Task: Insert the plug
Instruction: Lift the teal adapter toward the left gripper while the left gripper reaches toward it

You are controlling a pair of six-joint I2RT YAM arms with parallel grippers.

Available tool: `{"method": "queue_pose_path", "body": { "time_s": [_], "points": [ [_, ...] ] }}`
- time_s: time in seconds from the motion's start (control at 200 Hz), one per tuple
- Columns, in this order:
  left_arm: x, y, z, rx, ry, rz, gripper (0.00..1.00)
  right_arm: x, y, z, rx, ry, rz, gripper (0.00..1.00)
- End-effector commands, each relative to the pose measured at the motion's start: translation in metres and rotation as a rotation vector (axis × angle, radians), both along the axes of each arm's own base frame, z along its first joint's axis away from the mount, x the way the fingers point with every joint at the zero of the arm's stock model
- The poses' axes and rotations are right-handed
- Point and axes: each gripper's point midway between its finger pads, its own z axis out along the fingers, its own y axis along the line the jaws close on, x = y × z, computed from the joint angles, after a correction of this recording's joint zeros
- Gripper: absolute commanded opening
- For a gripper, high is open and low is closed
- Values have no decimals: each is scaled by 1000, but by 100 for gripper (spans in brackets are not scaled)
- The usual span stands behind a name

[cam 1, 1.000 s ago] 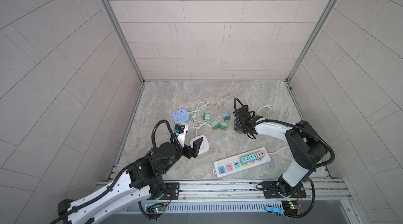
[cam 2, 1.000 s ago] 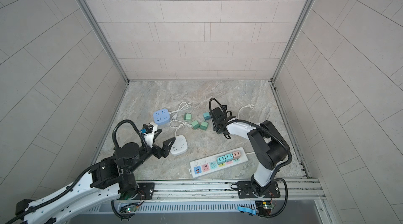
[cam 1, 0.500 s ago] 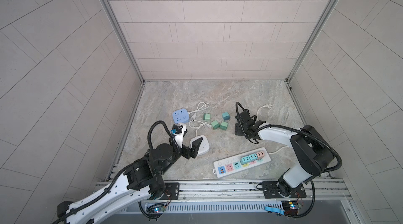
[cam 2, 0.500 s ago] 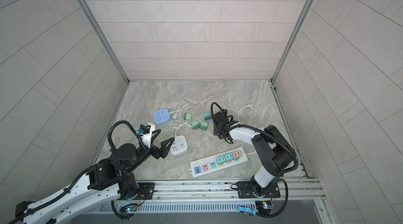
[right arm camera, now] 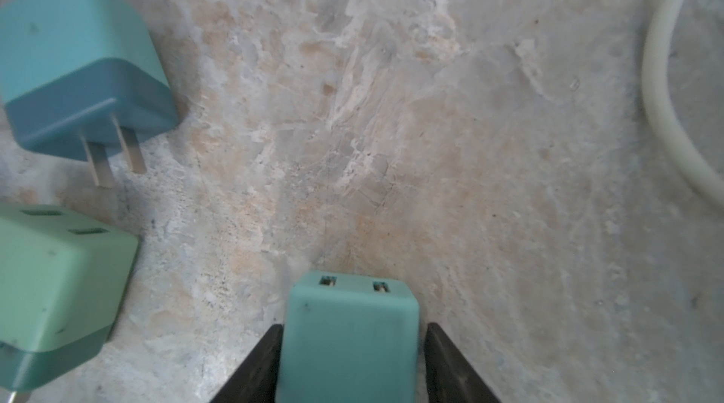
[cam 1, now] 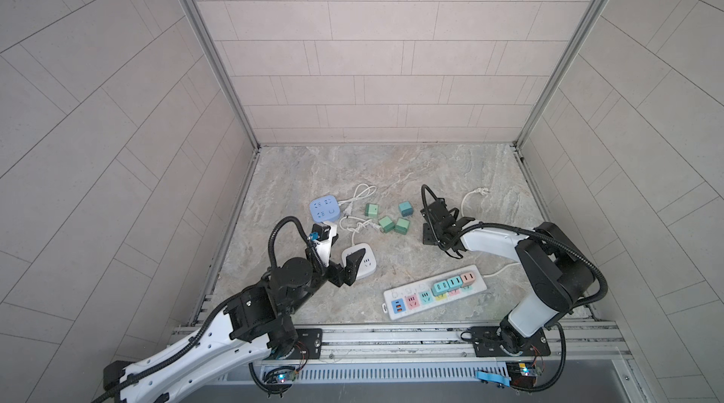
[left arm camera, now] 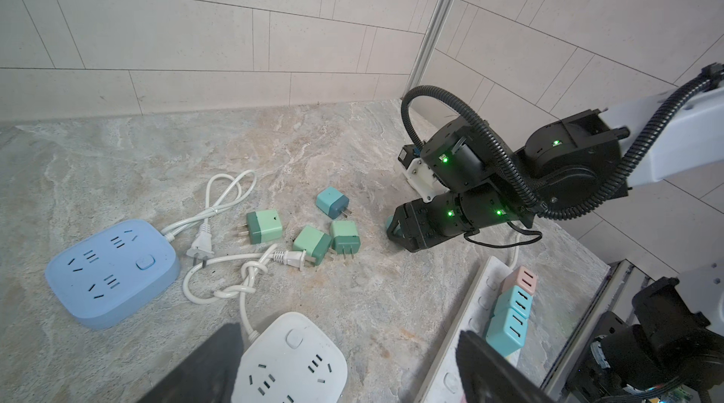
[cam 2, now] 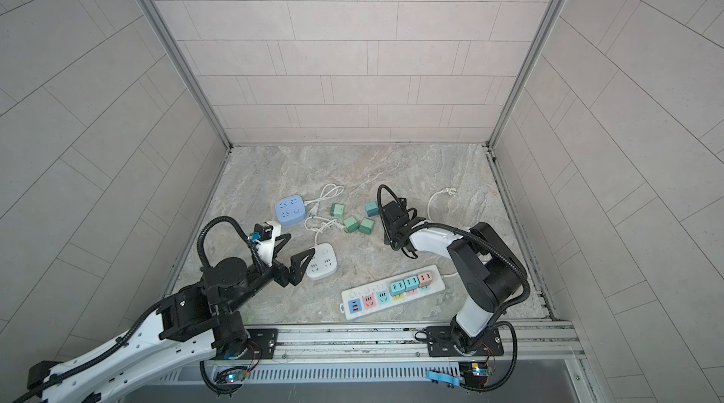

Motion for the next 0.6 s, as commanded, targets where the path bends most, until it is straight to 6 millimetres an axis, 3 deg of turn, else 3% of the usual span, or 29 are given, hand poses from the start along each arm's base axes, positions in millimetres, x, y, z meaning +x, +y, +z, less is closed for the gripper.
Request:
{"method": "queue_pose_path", "body": {
  "time_s": [0.0, 0.215, 0.33, 0.445, 0.595],
  "points": [
    [2, 0, 3, -21, 10, 11, 93, -2, 3, -5, -8, 23, 13, 48],
    [-1, -15, 5, -20, 33, -52, 94, -2, 15, 22, 18, -54, 85, 31],
    [-10, -33, 7, -27, 73, -142, 95, -7, 38, 60, 30, -197, 221, 26],
    [-11, -44, 12, -28, 113, -178, 95, -24, 68, 102, -20, -365, 395, 24],
    [5, -38, 12, -15, 205, -104, 93, -53, 98, 145, -124, -561, 577, 16]
  ]
}}
